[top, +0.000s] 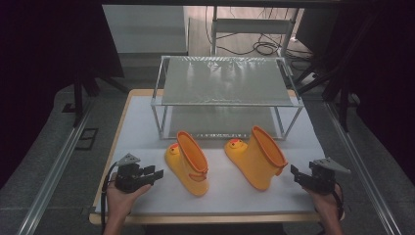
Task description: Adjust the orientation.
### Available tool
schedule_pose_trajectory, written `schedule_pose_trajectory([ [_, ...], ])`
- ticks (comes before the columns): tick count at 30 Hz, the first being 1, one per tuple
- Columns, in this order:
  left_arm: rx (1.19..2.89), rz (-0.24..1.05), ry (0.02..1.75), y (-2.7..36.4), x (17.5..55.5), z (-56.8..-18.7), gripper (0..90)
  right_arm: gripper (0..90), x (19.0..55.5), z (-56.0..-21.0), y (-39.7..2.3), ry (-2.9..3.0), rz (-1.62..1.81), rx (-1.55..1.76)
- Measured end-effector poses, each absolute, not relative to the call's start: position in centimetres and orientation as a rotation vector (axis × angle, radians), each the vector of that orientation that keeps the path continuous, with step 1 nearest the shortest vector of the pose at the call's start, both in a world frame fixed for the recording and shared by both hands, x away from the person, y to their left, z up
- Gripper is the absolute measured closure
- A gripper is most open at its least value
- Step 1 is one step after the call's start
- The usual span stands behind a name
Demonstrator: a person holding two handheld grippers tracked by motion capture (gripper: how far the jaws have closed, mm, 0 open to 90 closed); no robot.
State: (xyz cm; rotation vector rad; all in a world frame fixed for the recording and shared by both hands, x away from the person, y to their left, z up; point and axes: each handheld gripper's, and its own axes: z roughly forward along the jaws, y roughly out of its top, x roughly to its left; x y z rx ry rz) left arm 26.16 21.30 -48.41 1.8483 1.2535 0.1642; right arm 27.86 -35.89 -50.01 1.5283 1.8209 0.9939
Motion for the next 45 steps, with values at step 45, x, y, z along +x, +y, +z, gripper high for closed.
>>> schedule_pose_trajectory([
  [45, 1.846, 0.365, 1.072, 5.2, 21.0, -49.8, 90.0, 33.5, 28.5, -51.0, -35.8, 1.89, 1.029, 1.567],
])
